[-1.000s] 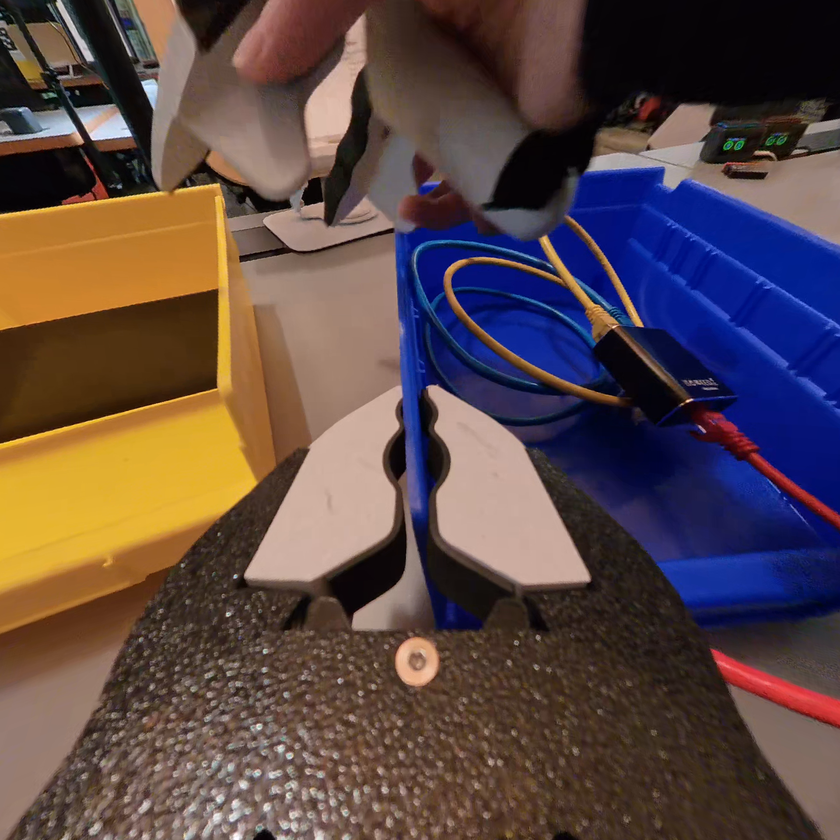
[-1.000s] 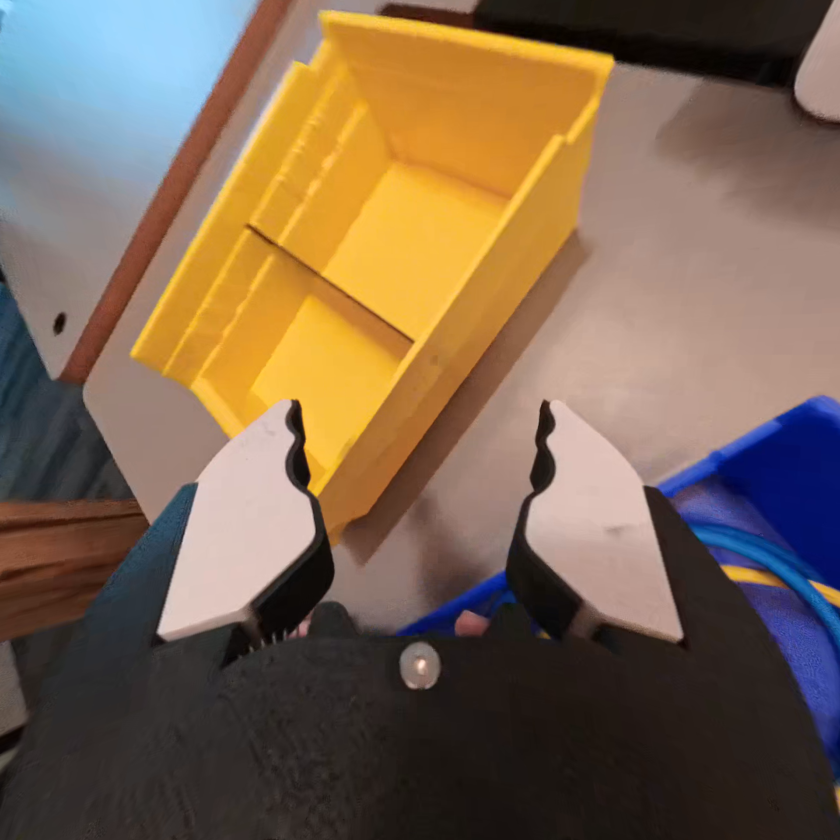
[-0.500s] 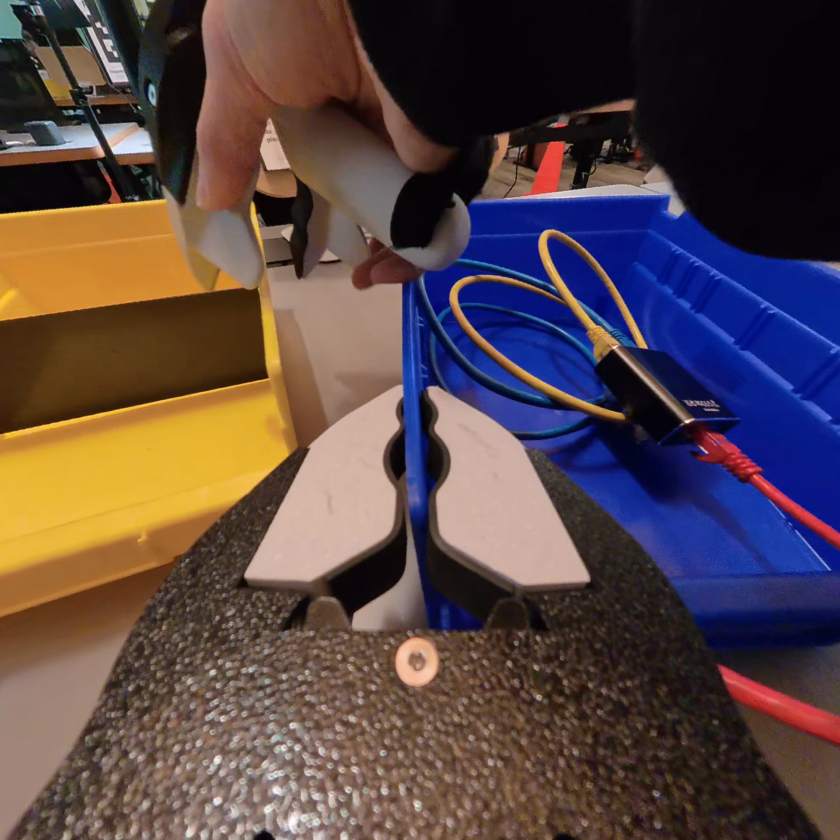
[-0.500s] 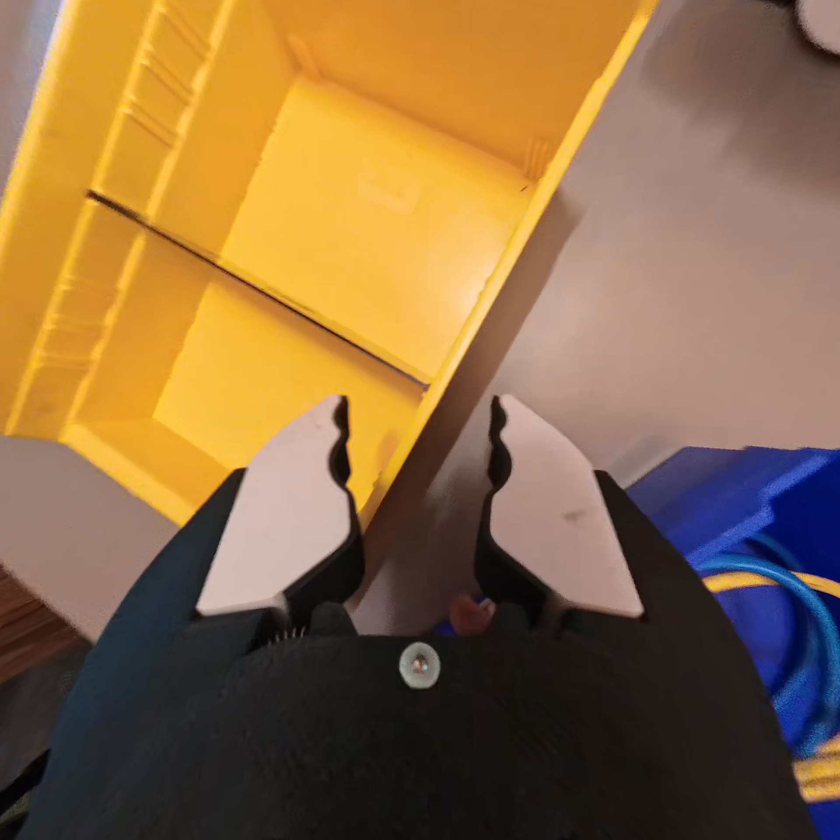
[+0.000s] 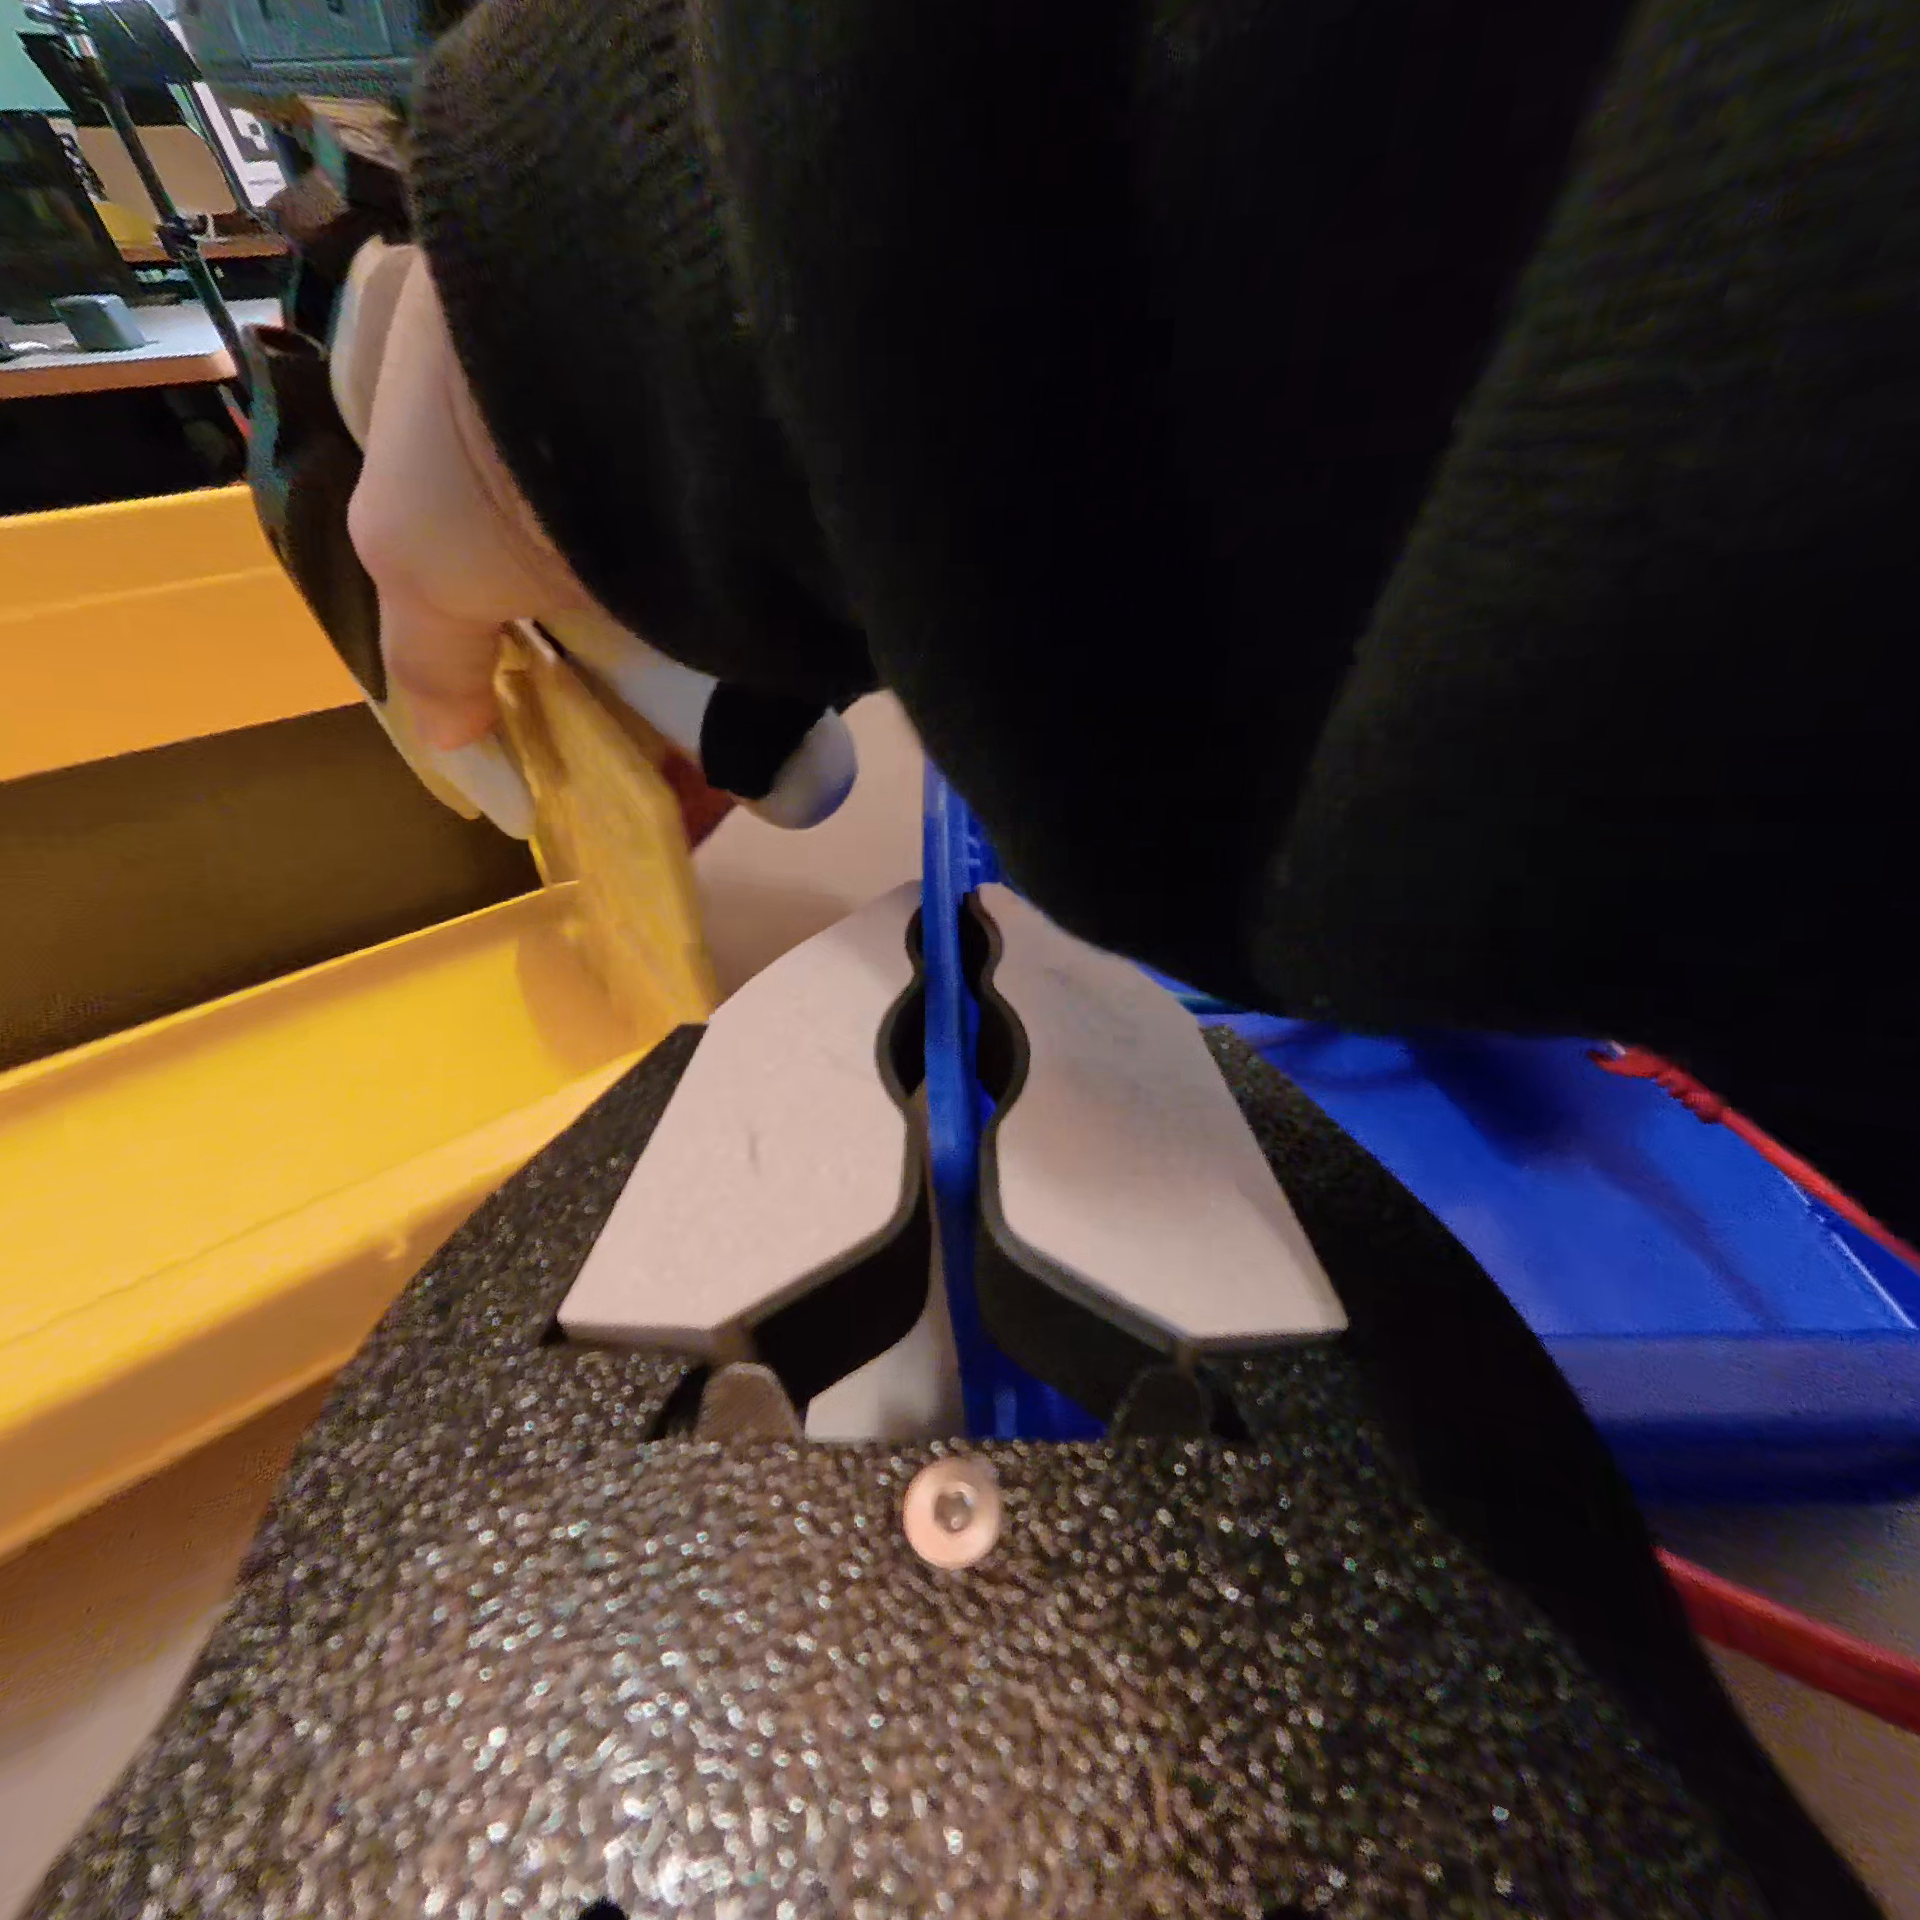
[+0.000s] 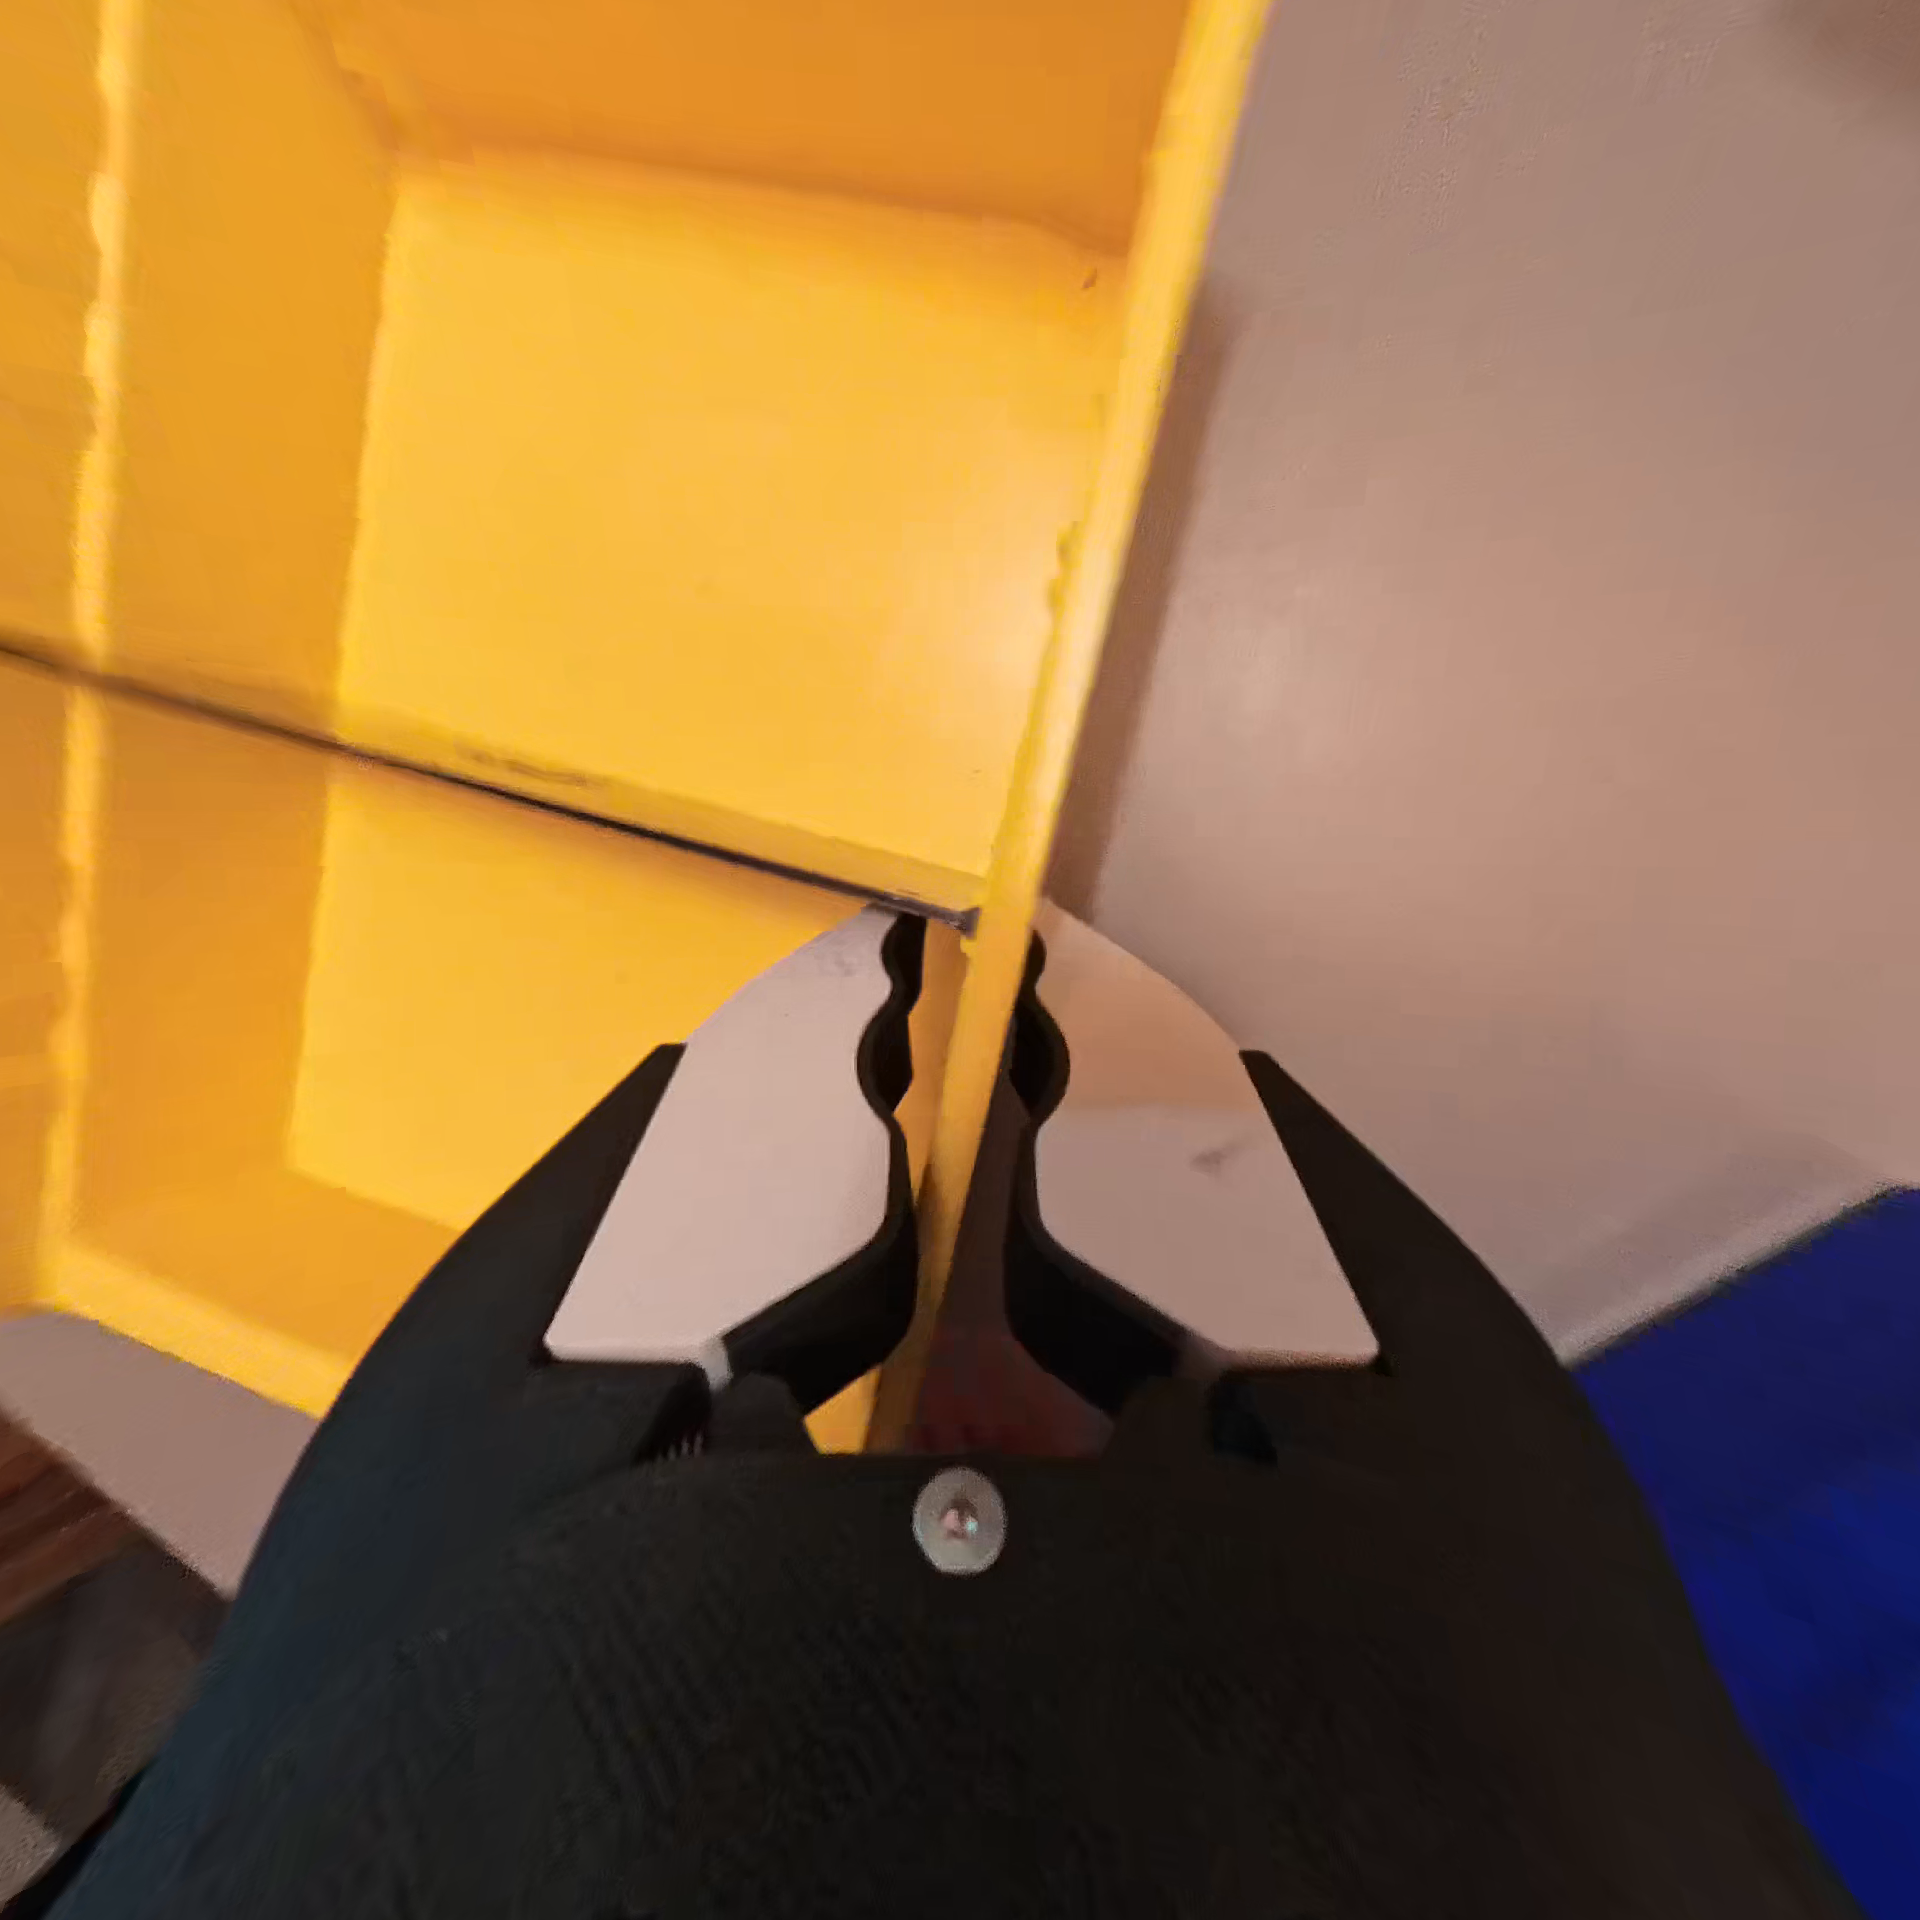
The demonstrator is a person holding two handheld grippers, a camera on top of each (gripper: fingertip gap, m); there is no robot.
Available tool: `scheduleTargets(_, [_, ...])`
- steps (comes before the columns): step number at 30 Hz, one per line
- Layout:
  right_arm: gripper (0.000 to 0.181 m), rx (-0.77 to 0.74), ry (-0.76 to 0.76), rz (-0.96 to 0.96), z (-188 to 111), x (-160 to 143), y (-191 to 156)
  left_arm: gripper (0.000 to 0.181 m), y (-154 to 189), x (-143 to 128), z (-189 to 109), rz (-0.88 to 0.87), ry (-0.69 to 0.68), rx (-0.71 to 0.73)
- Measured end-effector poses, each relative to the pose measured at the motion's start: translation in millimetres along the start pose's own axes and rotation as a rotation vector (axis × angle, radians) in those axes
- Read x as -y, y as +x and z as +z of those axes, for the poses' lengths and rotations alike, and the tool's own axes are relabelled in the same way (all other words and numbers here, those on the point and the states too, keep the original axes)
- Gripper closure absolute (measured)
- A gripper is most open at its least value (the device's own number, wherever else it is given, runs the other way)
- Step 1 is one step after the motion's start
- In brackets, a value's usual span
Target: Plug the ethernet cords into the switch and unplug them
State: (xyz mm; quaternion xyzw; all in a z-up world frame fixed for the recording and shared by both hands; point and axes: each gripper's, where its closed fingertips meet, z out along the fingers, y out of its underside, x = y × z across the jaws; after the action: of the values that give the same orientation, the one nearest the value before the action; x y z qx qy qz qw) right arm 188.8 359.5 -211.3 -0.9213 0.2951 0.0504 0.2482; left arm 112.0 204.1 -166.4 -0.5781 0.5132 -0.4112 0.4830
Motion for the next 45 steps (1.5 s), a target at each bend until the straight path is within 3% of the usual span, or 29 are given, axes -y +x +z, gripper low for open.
scheduleTargets(2, [0.165,0.106,0.003,-0.01,0,6,-14,0.178,-1,0,0,0.022,-0.001,0.001])
scheduleTargets(5, [0.166,0.141,0.069,-0.108,-23,31,-27,0.178,-5,0,-1,0.033,-0.001,0.005])
scheduleTargets(8, [0.166,0.164,0.2,-0.133,-78,75,-27,0.178,-13,-1,-2,0.044,-0.001,0.011])
scheduleTargets(11, [0.167,0.188,0.354,-0.141,-155,112,-9,0.177,-22,-1,-3,0.051,-0.003,0.007])
scheduleTargets(15, [0.172,0.112,0.501,-0.153,-251,118,65,0.175,-41,-3,-6,0.061,-0.005,0.032])
scheduleTargets(20, [0.173,-0.067,0.508,-0.045,-310,48,215,0.175,-94,-6,-15,0.036,-0.011,0.1])
scheduleTargets(23, [0.174,-0.165,0.458,0.075,-317,-20,313,0.177,-137,-7,-19,-0.008,-0.015,0.141])
scheduleTargets(27, [0.175,-0.265,0.347,0.273,-304,-119,423,0.177,-200,-10,-22,-0.024,-0.036,0.203])
scheduleTargets(32, [0.174,-0.322,0.233,0.426,-283,-204,502,0.178,-279,-11,-21,-0.06,-0.065,0.232])
scheduleTargets(38, [0.172,-0.324,0.131,0.442,-261,-225,538,0.179,-342,-13,-19,-0.104,-0.045,0.263])
scheduleTargets(45, [0.175,-0.35,0.062,0.245,-249,-197,560,0.179,-357,-15,-21,-0.076,-0.071,0.322])
